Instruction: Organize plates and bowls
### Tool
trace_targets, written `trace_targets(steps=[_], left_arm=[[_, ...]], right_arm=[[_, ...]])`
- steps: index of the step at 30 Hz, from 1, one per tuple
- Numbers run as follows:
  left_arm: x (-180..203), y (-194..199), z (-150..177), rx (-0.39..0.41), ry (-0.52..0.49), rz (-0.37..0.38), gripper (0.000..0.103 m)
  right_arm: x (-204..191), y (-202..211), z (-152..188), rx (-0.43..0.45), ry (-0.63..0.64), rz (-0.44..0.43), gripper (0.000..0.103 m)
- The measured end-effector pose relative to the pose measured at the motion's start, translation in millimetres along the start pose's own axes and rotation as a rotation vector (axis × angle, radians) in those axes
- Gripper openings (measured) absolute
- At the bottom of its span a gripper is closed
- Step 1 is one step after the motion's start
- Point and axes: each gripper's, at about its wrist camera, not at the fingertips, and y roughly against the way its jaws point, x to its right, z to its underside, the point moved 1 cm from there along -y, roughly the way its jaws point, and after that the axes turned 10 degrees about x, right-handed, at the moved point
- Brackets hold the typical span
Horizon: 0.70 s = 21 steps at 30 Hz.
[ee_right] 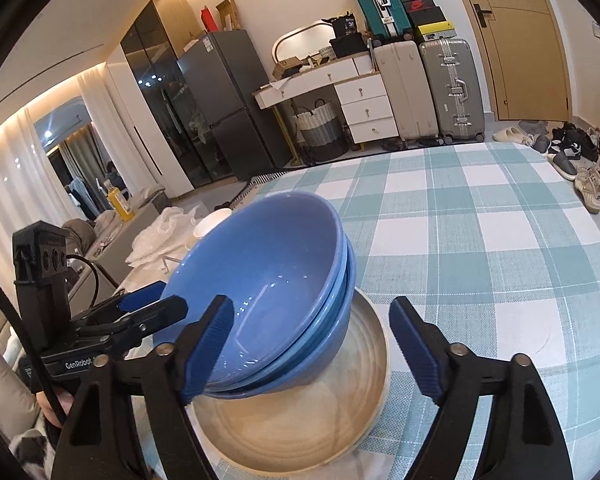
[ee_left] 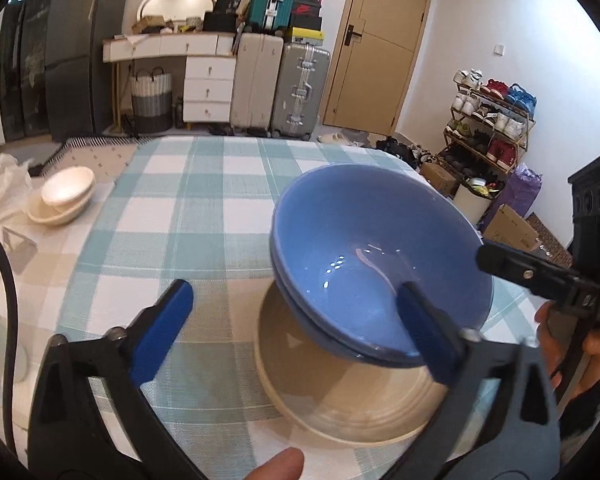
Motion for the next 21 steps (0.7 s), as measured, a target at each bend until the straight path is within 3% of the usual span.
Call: trace_targets(steps=[3,6,10,21], left_arm=[[2,16,2,0.057,-0.05,-0.014,0.101],[3,29,4,0.095,-0.066,-0.012,0.101],[3,41,10,0.117,-0.052,-0.008,0.101],[4,46,38,0.171,-0.079,-0.009,0.101]], right_arm=[[-3,11,1,0.023,0.098,-0.013,0.101],[-5,22,4,0.067,0.181,-0.003,0.102],[5,30,11,0.124,0.188,-0.035,0.102],[12,38,36,0.167,0.221,-0.109,0.102]])
